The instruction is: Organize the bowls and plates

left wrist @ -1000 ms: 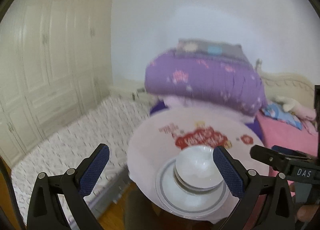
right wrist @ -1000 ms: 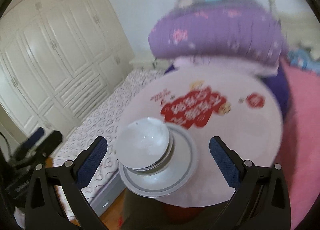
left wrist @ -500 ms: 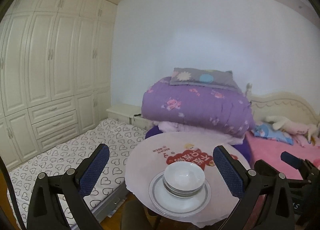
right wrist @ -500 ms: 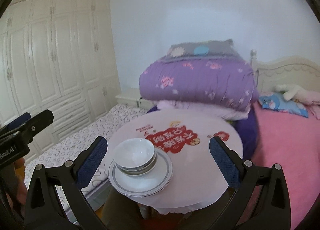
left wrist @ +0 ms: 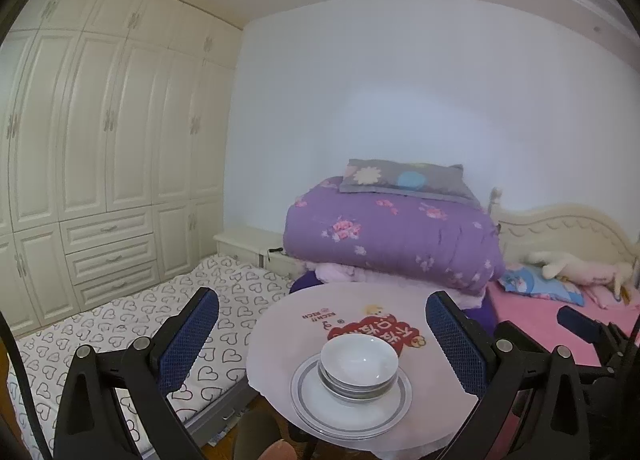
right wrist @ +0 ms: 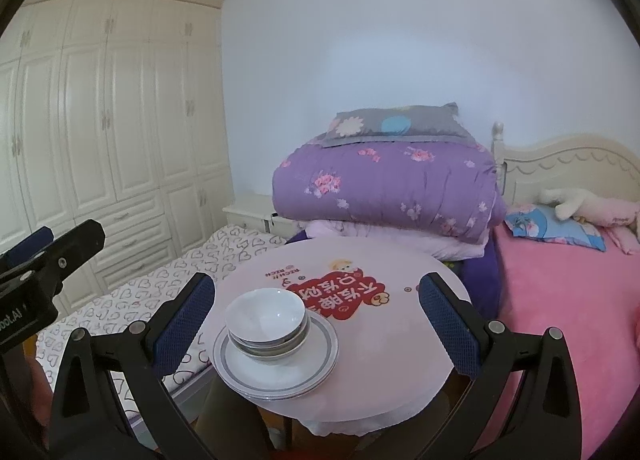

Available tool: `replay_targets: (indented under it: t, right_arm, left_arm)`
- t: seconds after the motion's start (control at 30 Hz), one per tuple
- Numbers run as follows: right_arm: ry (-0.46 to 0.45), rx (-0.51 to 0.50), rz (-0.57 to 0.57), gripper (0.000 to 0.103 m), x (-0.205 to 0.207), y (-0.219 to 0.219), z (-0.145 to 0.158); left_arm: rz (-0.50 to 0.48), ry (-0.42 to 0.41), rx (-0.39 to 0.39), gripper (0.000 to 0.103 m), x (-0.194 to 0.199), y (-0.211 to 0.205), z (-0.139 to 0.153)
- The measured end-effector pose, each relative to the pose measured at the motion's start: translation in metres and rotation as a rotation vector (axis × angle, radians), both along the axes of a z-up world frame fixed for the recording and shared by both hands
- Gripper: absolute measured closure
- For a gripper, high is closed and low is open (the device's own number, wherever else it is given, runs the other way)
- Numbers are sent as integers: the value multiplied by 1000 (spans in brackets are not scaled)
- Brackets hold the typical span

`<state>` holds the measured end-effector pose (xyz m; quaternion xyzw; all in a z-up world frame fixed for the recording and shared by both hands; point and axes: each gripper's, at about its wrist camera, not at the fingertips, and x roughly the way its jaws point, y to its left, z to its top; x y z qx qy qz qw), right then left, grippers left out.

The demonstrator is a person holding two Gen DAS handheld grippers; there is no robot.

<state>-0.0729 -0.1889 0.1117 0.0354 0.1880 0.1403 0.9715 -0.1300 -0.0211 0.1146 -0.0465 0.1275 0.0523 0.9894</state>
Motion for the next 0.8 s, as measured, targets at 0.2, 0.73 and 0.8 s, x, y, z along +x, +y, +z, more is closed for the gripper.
replay_targets:
  t: [0.2, 0.73, 0.8]
  right_arm:
    - [6, -2, 4, 0, 1, 1, -2]
    - [26, 1, 23, 0, 4, 3, -8]
    - [27, 0, 26, 0, 3, 3, -8]
  left_arm:
    - [-6, 32, -6, 1, 10, 1, 5]
    - [-16, 53, -1, 1, 26, 6, 27]
    - [2, 48, 15, 1, 24, 5, 26]
